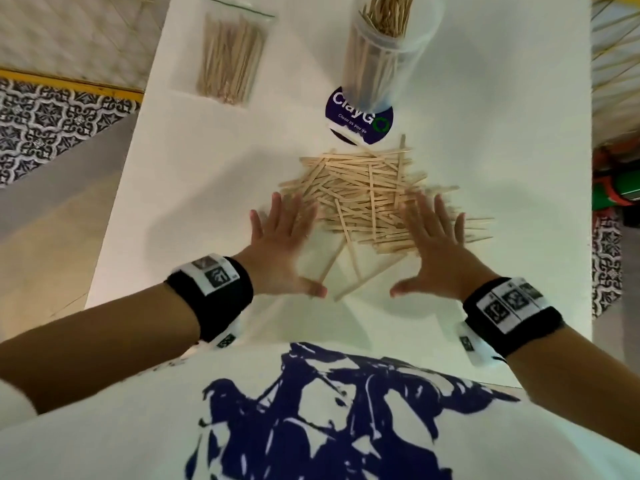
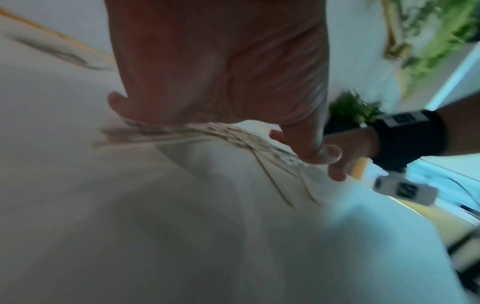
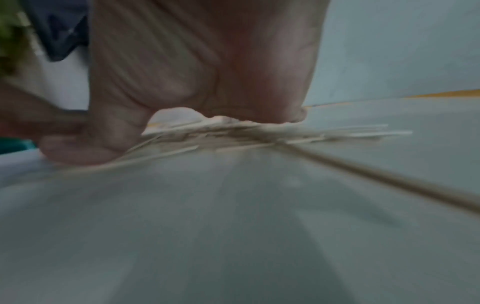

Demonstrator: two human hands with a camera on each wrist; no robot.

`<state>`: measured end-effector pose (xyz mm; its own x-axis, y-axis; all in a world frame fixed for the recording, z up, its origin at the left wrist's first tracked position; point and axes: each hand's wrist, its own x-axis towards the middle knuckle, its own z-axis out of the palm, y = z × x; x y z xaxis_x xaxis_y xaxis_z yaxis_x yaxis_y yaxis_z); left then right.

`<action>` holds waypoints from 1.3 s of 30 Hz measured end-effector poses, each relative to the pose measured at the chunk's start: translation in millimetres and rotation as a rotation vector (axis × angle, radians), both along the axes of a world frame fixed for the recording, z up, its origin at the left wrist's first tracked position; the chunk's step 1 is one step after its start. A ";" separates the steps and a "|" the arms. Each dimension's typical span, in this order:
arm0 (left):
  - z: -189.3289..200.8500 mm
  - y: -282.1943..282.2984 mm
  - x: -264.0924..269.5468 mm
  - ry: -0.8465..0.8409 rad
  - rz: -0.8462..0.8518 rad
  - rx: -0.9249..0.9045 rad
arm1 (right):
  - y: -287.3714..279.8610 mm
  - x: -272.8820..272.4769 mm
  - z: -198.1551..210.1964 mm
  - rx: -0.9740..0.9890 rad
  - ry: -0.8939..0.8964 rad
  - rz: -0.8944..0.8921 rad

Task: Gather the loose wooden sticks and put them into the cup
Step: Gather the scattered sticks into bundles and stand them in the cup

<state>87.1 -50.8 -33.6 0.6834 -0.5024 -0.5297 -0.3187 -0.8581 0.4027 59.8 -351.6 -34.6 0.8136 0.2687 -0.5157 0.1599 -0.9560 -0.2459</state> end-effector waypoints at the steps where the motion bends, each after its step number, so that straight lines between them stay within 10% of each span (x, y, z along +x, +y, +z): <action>1: -2.1 -2.7 -10.3 -0.014 -0.055 0.023 | 2.5 -6.8 -2.1 -0.039 0.003 0.060; 10: -6.5 -50.2 50.1 -0.207 0.212 0.059 | 14.8 83.6 5.5 -0.047 -0.074 -0.012; 32: 7.6 -30.5 100.9 -0.363 0.018 0.089 | 23.0 128.0 18.4 -0.089 -0.192 0.178; 39: 28.8 8.8 94.1 -0.191 0.386 -0.072 | 2.8 135.8 43.4 0.182 0.089 -0.205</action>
<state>181.1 -41.9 -4.8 0.9108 -0.2218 -0.3482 -0.0548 -0.9008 0.4307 195.7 -348.7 8.8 0.8142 0.1977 -0.5459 -0.0624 -0.9050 -0.4208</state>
